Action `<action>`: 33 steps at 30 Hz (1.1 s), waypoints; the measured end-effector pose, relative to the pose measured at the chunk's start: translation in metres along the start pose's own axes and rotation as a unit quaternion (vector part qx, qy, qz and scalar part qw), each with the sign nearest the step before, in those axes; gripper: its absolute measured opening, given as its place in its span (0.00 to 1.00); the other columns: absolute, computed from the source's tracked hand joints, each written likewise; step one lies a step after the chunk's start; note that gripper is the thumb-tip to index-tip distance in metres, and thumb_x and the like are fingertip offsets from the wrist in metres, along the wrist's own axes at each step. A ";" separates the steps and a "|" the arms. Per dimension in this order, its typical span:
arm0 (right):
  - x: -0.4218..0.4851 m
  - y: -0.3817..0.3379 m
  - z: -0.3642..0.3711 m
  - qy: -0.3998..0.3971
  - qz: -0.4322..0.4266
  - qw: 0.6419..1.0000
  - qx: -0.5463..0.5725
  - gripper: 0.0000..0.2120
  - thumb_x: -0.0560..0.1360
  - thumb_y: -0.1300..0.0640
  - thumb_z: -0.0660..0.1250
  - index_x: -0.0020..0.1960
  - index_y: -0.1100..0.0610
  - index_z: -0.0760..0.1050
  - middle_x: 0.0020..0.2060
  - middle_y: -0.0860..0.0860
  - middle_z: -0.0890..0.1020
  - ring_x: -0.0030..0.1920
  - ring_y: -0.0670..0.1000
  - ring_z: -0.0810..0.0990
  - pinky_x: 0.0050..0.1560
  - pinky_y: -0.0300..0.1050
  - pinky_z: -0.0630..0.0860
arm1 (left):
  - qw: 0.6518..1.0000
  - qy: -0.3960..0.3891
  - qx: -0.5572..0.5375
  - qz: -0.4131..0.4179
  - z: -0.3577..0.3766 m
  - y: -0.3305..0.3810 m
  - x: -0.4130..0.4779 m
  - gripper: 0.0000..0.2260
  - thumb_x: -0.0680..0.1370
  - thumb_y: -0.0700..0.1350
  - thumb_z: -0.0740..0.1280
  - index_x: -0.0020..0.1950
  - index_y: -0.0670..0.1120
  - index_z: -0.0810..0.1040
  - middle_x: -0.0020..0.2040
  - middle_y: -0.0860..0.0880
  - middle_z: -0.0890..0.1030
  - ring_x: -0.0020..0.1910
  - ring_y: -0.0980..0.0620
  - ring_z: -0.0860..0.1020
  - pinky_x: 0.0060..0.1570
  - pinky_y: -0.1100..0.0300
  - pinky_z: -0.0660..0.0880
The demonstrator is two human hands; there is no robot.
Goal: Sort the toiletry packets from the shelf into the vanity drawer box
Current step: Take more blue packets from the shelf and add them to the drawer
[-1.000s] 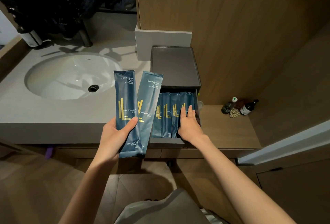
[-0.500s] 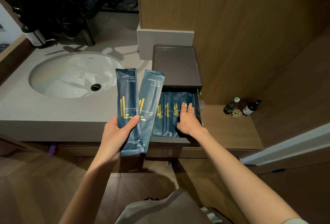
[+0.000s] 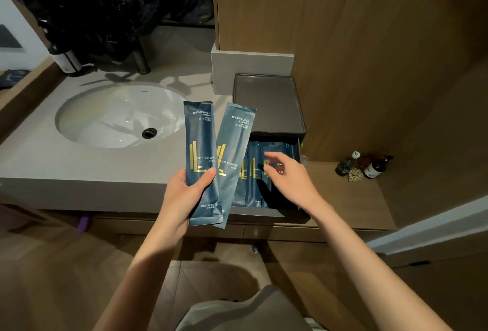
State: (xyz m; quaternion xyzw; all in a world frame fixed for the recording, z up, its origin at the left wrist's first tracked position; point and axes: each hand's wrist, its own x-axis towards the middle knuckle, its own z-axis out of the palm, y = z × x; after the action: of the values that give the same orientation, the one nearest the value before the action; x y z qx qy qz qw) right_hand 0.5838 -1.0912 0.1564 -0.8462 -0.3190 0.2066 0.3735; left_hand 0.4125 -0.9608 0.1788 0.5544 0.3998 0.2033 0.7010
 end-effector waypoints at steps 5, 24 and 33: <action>-0.031 -0.027 0.002 0.016 0.025 0.978 0.207 0.07 0.75 0.53 0.67 0.52 0.52 0.80 0.42 0.49 0.84 0.43 0.46 0.81 0.52 0.47 0.78 | 0.999 -0.031 -0.004 -0.009 0.019 -0.002 0.004 0.10 0.76 0.47 0.69 0.56 0.50 0.79 0.50 0.51 0.85 0.50 0.50 0.83 0.54 0.52 0.78; -0.019 0.037 -0.045 -0.077 0.139 0.971 0.176 0.12 0.77 0.53 0.66 0.45 0.63 0.80 0.39 0.51 0.81 0.42 0.48 0.80 0.47 0.41 0.73 | 0.997 -0.008 0.082 0.007 0.008 -0.016 0.020 0.11 0.78 0.48 0.65 0.60 0.49 0.75 0.52 0.50 0.82 0.53 0.52 0.80 0.47 0.60 0.75; 0.034 0.041 0.015 -0.022 0.172 0.971 0.163 0.19 0.76 0.55 0.67 0.64 0.62 0.74 0.47 0.50 0.79 0.49 0.49 0.77 0.50 0.41 0.73 | 0.994 -0.015 0.104 0.017 0.005 -0.024 0.020 0.14 0.78 0.46 0.66 0.63 0.45 0.74 0.55 0.45 0.81 0.55 0.48 0.80 0.53 0.55 0.77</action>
State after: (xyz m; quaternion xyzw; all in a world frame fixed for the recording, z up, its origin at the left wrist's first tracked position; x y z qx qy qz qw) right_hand 0.6146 -1.0816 0.1115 -0.8115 -0.1391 0.3358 0.4576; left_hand 0.4247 -0.9562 0.1501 0.6339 0.3985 0.1643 0.6422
